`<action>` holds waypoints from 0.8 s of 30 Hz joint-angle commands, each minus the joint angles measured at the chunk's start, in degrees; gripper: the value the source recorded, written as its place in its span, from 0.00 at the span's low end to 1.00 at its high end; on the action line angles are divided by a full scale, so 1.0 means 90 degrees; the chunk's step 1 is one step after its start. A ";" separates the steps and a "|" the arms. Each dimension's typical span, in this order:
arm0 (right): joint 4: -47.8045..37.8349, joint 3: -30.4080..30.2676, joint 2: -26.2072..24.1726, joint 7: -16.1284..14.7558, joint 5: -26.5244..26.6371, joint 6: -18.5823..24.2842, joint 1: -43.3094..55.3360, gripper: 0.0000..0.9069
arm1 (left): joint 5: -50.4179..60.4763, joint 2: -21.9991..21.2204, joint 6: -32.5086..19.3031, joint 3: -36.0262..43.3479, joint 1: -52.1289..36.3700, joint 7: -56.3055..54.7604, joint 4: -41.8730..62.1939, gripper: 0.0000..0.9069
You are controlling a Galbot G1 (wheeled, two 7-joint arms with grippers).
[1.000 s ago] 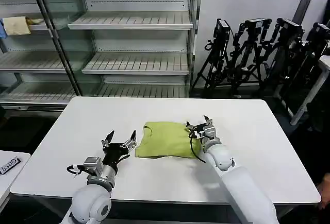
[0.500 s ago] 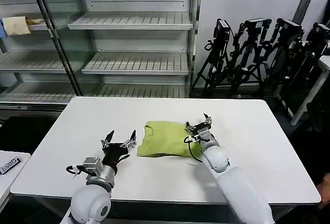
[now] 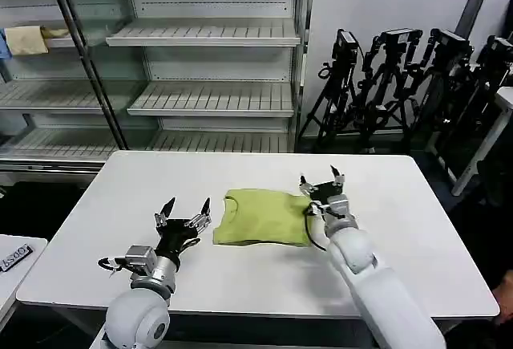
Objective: Fold and organize the clothes.
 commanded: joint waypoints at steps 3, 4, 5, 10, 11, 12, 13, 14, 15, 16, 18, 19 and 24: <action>0.3466 0.1821 -0.0913 0.0063 0.1345 -0.0349 -0.3338 1.00 | 0.0934 -0.0006 -0.0233 0.0003 0.0287 0.0171 -0.0151 1.00; 0.3551 0.1923 -0.0903 0.0045 0.1335 -0.0312 -0.3522 1.00 | 0.1035 -0.0014 -0.0263 -0.0002 0.0341 0.0197 -0.0160 1.00; 0.3693 0.2065 -0.0885 -0.0026 0.1285 -0.0252 -0.3847 1.00 | 0.1150 -0.0021 -0.0306 -0.0022 0.0440 0.0231 -0.0188 1.00; 0.3965 0.2346 -0.0736 -0.0161 0.0986 0.0002 -0.4540 1.00 | 0.1404 -0.0020 -0.0409 -0.0067 0.0805 0.0441 -0.0323 1.00; 0.4020 0.2407 -0.0705 -0.0179 0.0952 0.0066 -0.4649 1.00 | 0.1421 -0.0022 -0.0407 -0.0079 0.0884 0.0489 -0.0371 1.00; 0.4043 0.2426 -0.0687 -0.0196 0.0887 0.0140 -0.4696 1.00 | 0.1433 -0.0032 -0.0403 -0.0088 0.0923 0.0510 -0.0400 1.00; 0.4059 0.2435 -0.0679 -0.0212 0.0812 0.0223 -0.4754 1.00 | 0.1431 -0.0039 -0.0398 -0.0097 0.0953 0.0520 -0.0412 1.00; 0.4086 0.2438 -0.0676 -0.0231 0.0638 0.0334 -0.4838 1.00 | 0.1432 -0.0046 -0.0394 -0.0120 0.0983 0.0537 -0.0441 1.00; 0.4100 0.2428 -0.0664 -0.0234 0.0500 0.0376 -0.4872 1.00 | 0.1438 -0.0051 -0.0394 -0.0136 0.1024 0.0549 -0.0459 1.00; 0.4103 0.2428 -0.0658 -0.0246 0.0438 0.0398 -0.4889 1.00 | 0.1442 -0.0055 -0.0391 -0.0145 0.1048 0.0551 -0.0470 1.00; 0.4074 0.2419 -0.0604 -0.0259 0.0382 0.0457 -0.4920 1.00 | 0.1446 -0.0070 -0.0389 -0.0182 0.1126 0.0564 -0.0511 1.00; 0.4064 0.2417 -0.0585 -0.0246 0.0378 0.0484 -0.4914 1.00 | 0.1449 -0.0072 -0.0386 -0.0194 0.1144 0.0570 -0.0521 1.00; 0.3985 0.2407 -0.0431 -0.0229 0.0161 0.0515 -0.4913 1.00 | 0.1474 -0.0103 -0.0388 -0.0273 0.1289 0.0636 -0.0602 1.00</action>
